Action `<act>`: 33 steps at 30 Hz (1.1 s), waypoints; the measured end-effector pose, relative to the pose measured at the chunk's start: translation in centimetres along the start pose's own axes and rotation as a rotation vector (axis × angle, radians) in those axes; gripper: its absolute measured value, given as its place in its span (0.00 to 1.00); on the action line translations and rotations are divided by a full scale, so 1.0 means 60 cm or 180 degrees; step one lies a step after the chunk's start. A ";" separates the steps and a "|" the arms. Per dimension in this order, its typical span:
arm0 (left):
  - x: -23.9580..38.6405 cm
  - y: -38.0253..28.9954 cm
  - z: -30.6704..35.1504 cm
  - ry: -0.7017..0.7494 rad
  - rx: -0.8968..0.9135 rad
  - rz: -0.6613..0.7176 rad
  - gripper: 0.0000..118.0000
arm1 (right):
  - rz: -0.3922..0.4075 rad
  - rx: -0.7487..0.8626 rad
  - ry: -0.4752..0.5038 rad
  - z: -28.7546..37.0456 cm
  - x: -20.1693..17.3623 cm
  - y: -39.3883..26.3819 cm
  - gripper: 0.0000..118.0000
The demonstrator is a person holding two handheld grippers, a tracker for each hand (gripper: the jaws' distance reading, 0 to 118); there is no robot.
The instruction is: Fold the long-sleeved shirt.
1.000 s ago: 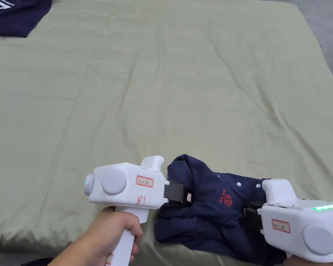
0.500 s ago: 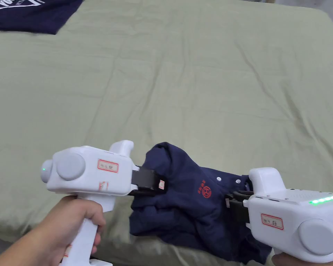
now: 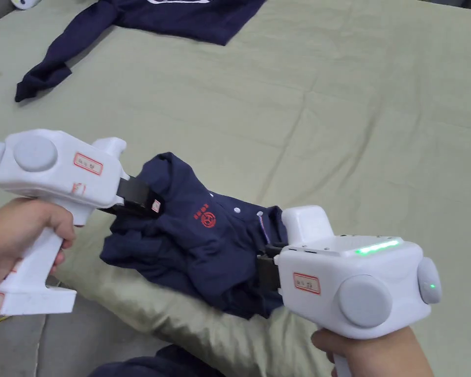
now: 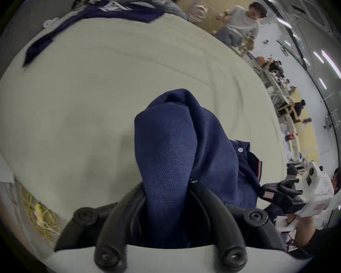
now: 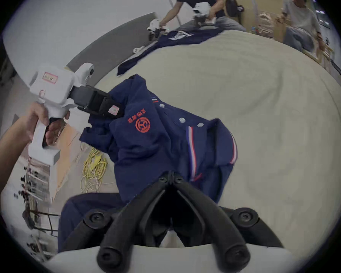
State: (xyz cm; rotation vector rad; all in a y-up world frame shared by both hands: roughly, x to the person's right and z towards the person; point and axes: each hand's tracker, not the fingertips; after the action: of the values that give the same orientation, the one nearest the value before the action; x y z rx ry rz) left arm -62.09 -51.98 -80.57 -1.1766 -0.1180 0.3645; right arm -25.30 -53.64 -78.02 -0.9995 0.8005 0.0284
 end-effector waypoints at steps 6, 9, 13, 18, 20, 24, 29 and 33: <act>-0.107 0.025 0.019 0.0410 -0.0086 0.0109 0.14 | 0.0141 -0.0039 0.0066 -0.078 -0.057 0.049 0.01; -0.117 0.010 0.011 0.0335 -0.0074 0.0157 0.14 | 0.0094 -0.0025 0.0132 -0.083 -0.064 0.054 0.01; -0.083 -0.007 0.018 0.0817 -0.0044 0.0013 0.52 | 0.0148 -0.0024 0.0113 -0.065 -0.067 0.053 0.01; -0.027 -0.034 0.090 0.0997 0.0449 -0.0073 0.80 | 0.0159 0.0139 0.0098 0.011 -0.056 0.041 0.01; 0.034 -0.057 0.120 0.1078 0.0658 -0.0249 0.80 | 0.0194 0.0277 0.0010 0.061 -0.047 0.032 0.01; 0.200 -0.113 0.151 0.1196 0.1091 -0.0561 0.81 | 0.0228 0.0556 -0.0280 0.175 -0.008 0.001 0.01; 0.399 -0.172 0.154 0.0692 0.1687 -0.0777 0.82 | 0.0142 0.0915 -0.0864 0.359 0.054 -0.069 0.01; 0.563 -0.215 0.157 0.0525 0.2006 -0.1092 0.82 | 0.0024 0.1144 -0.1423 0.496 0.091 -0.144 0.01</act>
State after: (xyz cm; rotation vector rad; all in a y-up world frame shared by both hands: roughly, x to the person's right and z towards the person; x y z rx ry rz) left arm -30.34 -36.54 -68.42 -0.5429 -0.0522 -0.0092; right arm -0.72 -37.75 -66.48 -0.6153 0.3794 0.1071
